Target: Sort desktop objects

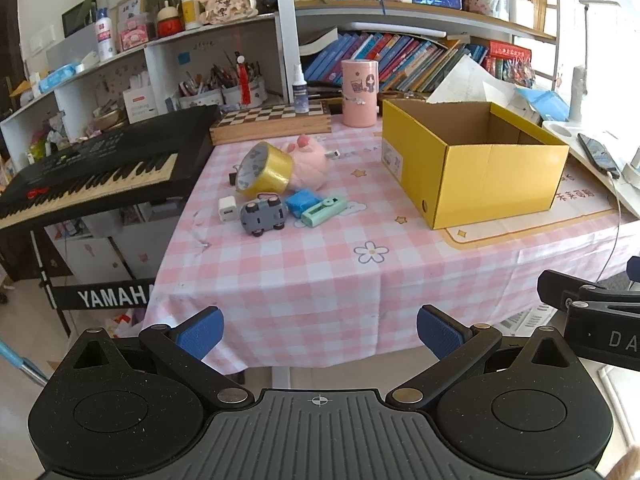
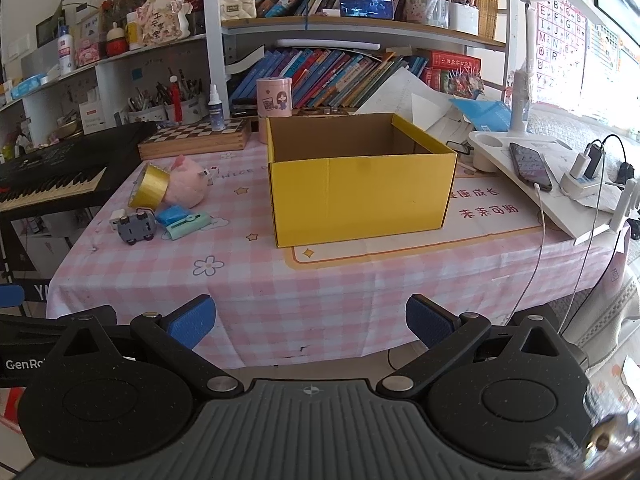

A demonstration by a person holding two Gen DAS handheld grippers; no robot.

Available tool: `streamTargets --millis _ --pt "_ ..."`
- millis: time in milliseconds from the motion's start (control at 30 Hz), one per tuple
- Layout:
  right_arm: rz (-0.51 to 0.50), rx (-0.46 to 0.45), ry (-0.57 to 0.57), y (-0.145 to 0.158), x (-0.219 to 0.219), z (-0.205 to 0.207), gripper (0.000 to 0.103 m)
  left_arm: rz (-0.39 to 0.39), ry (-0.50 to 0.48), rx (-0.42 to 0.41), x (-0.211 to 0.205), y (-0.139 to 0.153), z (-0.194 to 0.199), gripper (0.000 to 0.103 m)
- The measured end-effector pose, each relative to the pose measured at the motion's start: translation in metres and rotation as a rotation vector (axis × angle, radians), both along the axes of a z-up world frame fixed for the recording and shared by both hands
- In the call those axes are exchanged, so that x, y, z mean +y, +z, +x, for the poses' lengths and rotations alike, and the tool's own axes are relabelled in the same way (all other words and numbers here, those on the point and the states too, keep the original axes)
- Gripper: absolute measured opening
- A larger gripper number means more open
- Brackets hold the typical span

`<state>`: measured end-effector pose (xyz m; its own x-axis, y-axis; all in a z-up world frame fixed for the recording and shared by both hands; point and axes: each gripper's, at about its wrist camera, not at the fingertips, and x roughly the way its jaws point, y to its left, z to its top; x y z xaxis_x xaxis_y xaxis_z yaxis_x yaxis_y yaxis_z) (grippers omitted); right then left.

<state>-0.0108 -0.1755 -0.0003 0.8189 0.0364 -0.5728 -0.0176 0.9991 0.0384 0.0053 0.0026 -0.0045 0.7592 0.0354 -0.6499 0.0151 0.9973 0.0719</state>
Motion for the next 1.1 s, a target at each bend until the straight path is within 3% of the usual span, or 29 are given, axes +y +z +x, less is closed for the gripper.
streamTargets --millis 1100 --pt "-0.002 -0.006 -0.002 0.0013 0.0013 -0.0057 0.101 -0.007 0.009 0.007 0.0029 -0.0002 -0.0009 0.103"
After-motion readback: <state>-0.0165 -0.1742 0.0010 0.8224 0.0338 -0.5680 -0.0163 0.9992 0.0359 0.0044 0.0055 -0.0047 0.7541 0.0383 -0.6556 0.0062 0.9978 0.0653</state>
